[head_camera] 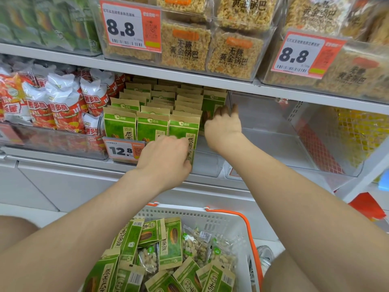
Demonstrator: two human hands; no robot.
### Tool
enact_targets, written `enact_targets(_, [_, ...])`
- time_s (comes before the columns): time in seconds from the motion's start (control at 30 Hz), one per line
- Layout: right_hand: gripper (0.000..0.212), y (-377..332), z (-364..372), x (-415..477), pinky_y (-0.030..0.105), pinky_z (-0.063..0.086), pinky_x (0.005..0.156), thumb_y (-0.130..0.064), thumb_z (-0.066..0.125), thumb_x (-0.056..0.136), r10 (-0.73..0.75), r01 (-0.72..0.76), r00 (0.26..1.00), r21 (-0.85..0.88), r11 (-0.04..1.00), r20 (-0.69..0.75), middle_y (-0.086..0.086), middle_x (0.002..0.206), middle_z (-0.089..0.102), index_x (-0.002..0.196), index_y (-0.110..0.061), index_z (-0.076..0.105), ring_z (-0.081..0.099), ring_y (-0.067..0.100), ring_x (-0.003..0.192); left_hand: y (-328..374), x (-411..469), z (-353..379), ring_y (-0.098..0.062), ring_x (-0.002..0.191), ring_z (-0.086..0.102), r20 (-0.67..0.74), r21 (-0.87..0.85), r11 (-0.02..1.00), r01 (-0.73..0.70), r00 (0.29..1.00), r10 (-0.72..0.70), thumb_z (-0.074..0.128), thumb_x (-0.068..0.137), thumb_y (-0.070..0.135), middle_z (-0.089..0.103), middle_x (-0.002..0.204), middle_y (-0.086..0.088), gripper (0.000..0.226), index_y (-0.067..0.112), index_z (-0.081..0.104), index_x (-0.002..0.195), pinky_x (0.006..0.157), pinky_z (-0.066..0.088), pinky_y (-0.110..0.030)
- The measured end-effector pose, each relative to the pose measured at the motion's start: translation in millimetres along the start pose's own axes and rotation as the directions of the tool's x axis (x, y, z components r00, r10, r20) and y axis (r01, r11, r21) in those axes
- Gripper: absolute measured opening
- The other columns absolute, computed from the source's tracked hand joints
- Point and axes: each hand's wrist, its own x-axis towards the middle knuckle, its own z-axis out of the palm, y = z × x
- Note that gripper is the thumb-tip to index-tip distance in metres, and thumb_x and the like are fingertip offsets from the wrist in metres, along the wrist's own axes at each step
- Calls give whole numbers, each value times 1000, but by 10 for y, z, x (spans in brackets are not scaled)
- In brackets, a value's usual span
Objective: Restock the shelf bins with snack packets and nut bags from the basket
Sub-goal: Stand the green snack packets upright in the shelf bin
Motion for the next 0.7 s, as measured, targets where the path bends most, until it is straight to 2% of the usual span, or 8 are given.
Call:
enact_targets(0.1, [40, -7, -129, -370, 61, 22, 120, -18, 54, 98, -34, 39, 998, 77, 996, -61, 21, 144, 52, 136, -13, 60, 41, 42, 138, -39, -67, 16, -29, 79, 60, 156, 21, 999, 45, 987, -48, 58, 94, 36, 58, 83, 1, 18, 23, 53, 84, 66, 48, -36])
enact_targets(0.17, [32, -49, -185, -598, 52, 38, 107, -14, 60, 94, -55, 79, 983, 130, 988, -175, 18, 131, 59, 125, -12, 65, 51, 39, 124, -70, -116, 98, -29, 81, 61, 264, 83, 996, 30, 963, -51, 58, 95, 39, 61, 88, 0, 18, 22, 60, 90, 68, 48, -36])
enact_targets(0.33, [13, -274, -236, -1076, 42, 40, 82, -16, 63, 90, -150, 258, 916, 261, 930, -372, 12, 111, 62, 103, -15, 65, 56, 33, 106, -109, -260, 492, -28, 90, 66, 540, 145, 987, -65, 842, -24, 53, 97, 36, 67, 100, -2, 21, 20, 67, 99, 77, 59, -40])
enact_targets(0.37, [6, -336, -211, -1151, 41, 38, 78, -15, 62, 90, -177, 278, 923, 275, 920, -343, 11, 103, 62, 95, -18, 61, 58, 34, 102, -98, -287, 576, -28, 91, 66, 601, 151, 984, -96, 799, -14, 53, 98, 36, 67, 104, -3, 23, 18, 68, 103, 78, 58, -40])
enact_targets(0.47, [21, -507, 6, -1312, 38, 35, 71, -18, 64, 95, -279, 322, 943, 302, 897, -180, 4, 78, 50, 81, -17, 47, 64, 33, 95, -25, -392, 842, -29, 82, 62, 760, 107, 979, -171, 649, 30, 50, 101, 29, 66, 99, -7, 28, 7, 67, 104, 73, 52, -41])
enact_targets(0.53, [1, -591, 139, -1393, 37, 37, 72, -15, 62, 97, -356, 347, 934, 296, 890, -24, 5, 96, 60, 98, -15, 61, 67, 34, 104, 27, -503, 1040, -31, 78, 61, 829, 108, 967, -231, 558, 41, 48, 100, 20, 59, 86, -6, 19, 6, 61, 95, 69, 48, -40])
enact_targets(0.6, [25, -657, 262, -1432, 37, 39, 73, -10, 58, 98, -423, 377, 899, 285, 881, 116, 7, 123, 61, 122, -14, 63, 65, 33, 114, 70, -629, 1213, -27, 79, 59, 886, 133, 935, -329, 462, 37, 51, 101, 14, 63, 93, -7, 16, 7, 63, 96, 76, 55, -41])
enact_targets(0.7, [28, -742, 323, -1450, 36, 42, 71, -11, 60, 98, -470, 410, 861, 280, 868, 197, 5, 128, 60, 125, -16, 64, 64, 28, 106, 143, -805, 1331, -30, 101, 68, 958, 169, 856, -490, 286, -25, 65, 101, 15, 68, 117, -14, 11, 5, 63, 100, 91, 59, -43])
